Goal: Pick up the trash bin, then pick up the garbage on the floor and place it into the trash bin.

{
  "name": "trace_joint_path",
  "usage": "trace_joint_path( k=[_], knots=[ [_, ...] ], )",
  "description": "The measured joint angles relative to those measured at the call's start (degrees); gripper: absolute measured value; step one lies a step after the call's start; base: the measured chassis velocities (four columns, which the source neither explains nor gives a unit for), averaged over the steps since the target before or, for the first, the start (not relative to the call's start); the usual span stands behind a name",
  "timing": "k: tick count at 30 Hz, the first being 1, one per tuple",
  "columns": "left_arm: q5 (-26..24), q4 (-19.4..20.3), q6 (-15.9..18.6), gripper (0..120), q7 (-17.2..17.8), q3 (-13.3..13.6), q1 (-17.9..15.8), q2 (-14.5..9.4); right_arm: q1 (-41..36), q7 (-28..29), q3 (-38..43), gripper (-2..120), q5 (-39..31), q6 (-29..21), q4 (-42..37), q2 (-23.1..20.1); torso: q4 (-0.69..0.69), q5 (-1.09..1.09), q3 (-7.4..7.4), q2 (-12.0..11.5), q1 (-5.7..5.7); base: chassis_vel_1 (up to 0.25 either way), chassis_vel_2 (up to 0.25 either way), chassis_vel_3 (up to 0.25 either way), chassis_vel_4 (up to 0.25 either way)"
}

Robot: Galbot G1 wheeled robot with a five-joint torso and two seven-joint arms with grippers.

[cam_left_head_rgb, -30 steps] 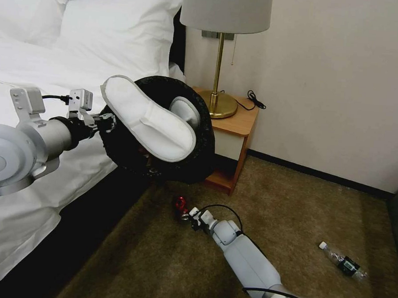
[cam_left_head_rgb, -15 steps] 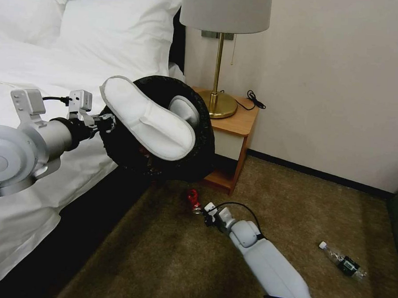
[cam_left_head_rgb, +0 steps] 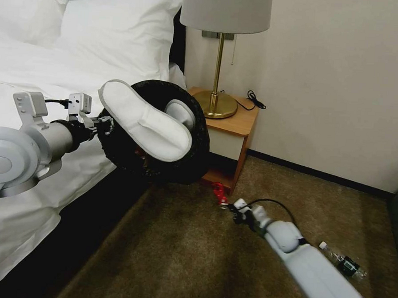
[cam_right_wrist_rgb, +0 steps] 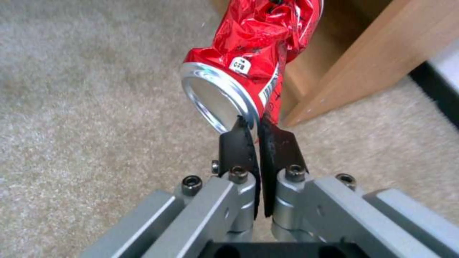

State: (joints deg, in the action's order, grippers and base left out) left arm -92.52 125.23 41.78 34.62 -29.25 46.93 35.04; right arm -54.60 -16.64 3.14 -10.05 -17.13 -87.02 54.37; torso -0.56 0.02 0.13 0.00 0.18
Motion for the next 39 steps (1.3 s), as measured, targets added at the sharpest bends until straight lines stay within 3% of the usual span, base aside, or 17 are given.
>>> trace_joint_path(
  k=[4,14,25,32,39],
  knots=[
    [-1.78,0.39,0.35,1,4.71,0.55,0.55,0.73,-1.89,0.53,1.64,0,-1.37,-0.09,-3.63,-2.72,0.0,-0.01,0.0,0.0,0.0,0.0,0.0,0.0,0.0],
    [-3.64,2.38,0.41,1,6.31,0.06,1.93,0.02,-7.48,2.47,6.75,0,-7.3,-0.76,-13.92,-8.7,0.0,-0.01,0.0,0.0,0.0,0.0,0.0,0.0,0.0],
    [-4.73,3.14,0.41,1,8.56,1.03,2.72,0.19,-14.46,2.68,21.48,0,-13.66,-0.66,-21.23,-11.95,-0.03,-0.01,0.0,0.0,0.0,0.0,0.0,0.0,0.0],
    [-5.48,3.22,0.41,1,8.53,3.67,2.69,0.57,-9.34,2.95,23.29,0,-19.18,-1.85,-24.93,-13.32,0.01,-0.02,0.01,0.0,0.0,0.0,0.0,0.0,0.0],
    [-6.22,3.16,0.4,1,8.32,7.16,2.44,1.32,-5.56,3.34,26.1,0,-25.97,-3.05,-30.44,-18.0,-0.01,-0.01,0.01,0.0,0.01,0.0,0.0,0.0,0.0]
  ],
)
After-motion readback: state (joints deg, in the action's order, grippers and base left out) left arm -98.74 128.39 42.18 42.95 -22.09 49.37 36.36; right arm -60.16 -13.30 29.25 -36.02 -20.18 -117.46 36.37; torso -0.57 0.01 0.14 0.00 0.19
